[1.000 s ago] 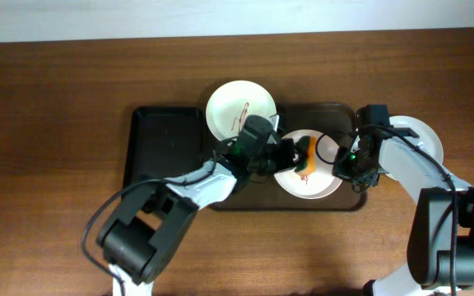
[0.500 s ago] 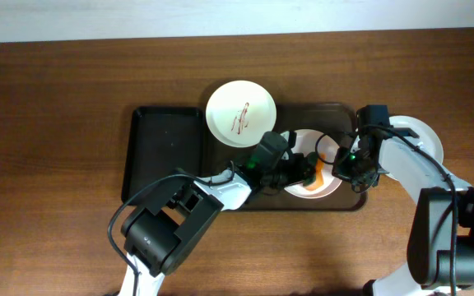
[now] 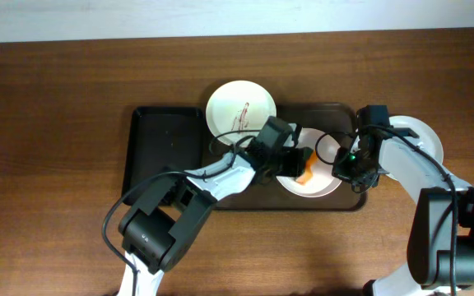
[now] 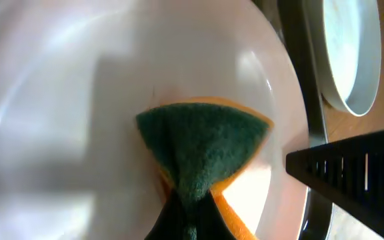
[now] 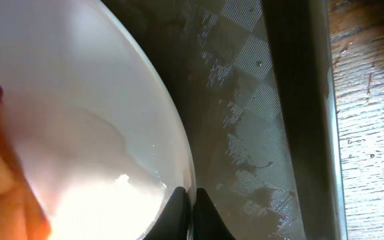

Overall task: Clean dirty plates on tray and stack at the side
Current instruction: 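Scrub the pink plate with the sponge in the left gripper, then move the left gripper with the sponge back over the black tray, then lift the pink plate with the right gripper and stack it on the green plate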

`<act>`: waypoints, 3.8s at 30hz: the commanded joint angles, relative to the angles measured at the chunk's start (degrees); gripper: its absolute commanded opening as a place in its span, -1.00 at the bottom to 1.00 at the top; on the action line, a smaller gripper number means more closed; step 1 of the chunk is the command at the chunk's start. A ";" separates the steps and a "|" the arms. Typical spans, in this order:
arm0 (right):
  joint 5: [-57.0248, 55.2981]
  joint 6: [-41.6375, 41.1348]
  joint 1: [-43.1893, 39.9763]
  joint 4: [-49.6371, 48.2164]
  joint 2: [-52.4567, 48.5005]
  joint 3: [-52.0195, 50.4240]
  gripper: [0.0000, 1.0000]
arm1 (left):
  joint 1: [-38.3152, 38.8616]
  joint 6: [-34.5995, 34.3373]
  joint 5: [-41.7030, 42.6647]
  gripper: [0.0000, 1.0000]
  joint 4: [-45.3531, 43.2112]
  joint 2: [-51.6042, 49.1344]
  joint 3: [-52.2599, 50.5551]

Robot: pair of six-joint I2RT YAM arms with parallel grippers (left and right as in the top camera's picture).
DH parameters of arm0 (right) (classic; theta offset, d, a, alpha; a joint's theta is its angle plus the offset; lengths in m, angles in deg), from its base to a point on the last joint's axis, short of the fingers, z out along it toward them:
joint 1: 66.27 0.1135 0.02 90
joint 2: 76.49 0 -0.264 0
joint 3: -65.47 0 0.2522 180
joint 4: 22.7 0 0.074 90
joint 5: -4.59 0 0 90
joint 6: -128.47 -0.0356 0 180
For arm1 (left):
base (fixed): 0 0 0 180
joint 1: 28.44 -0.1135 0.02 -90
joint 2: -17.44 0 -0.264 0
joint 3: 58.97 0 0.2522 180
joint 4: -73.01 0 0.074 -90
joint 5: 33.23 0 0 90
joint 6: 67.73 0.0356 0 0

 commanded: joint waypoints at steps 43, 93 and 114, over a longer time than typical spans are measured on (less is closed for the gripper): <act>0.15 0.85 0.11 1.33 -0.76 -1.92 -0.92 | -3.65 9.90 -6.51 -1.00 10.47 -0.13 5.09; -35.34 11.82 12.74 -0.13 21.55 2.62 -0.92 | -29.92 25.70 -22.71 -1.00 43.80 16.20 -1.29; -70.49 22.34 33.29 -11.67 21.55 2.64 -0.92 | -29.92 25.70 -22.67 -1.00 42.62 16.20 -2.99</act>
